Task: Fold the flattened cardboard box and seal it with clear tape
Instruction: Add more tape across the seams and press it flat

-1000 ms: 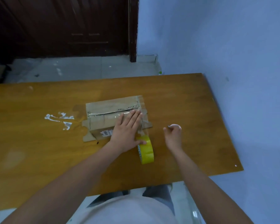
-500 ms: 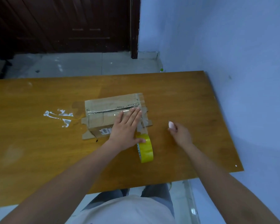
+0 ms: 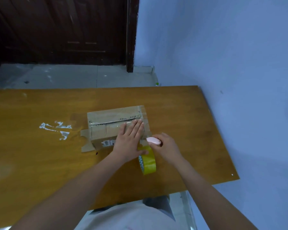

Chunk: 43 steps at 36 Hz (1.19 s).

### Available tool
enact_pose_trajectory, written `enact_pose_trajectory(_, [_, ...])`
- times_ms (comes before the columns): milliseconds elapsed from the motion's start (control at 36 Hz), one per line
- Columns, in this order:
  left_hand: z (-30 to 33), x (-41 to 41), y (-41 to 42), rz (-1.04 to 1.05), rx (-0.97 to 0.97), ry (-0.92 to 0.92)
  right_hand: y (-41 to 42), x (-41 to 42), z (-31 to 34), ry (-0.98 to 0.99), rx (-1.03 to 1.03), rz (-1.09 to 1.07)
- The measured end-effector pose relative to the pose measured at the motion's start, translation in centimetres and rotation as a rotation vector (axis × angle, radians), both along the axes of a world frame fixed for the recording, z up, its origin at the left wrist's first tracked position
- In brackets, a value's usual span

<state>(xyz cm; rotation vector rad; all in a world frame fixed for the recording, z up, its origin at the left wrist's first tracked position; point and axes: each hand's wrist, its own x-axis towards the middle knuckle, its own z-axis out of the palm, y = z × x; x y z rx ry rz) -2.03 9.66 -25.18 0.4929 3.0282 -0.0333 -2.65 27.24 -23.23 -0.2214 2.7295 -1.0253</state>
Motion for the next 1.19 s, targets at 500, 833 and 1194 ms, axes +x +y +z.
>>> enact_pose_trajectory(500, [0.4, 0.4, 0.2, -0.010, 0.024, -0.030, -0.6, -0.4, 0.4, -0.057, 0.056, 0.006])
enact_pose_trajectory(833, [0.6, 0.2, 0.2, -0.003, 0.004, -0.040, -0.4, 0.0, 0.1, -0.084, -0.002, -0.078])
enact_pose_trajectory(1194, [0.4, 0.2, 0.2, -0.003, 0.012, -0.040, -1.0, 0.5, 0.2, -0.080, -0.091, -0.059])
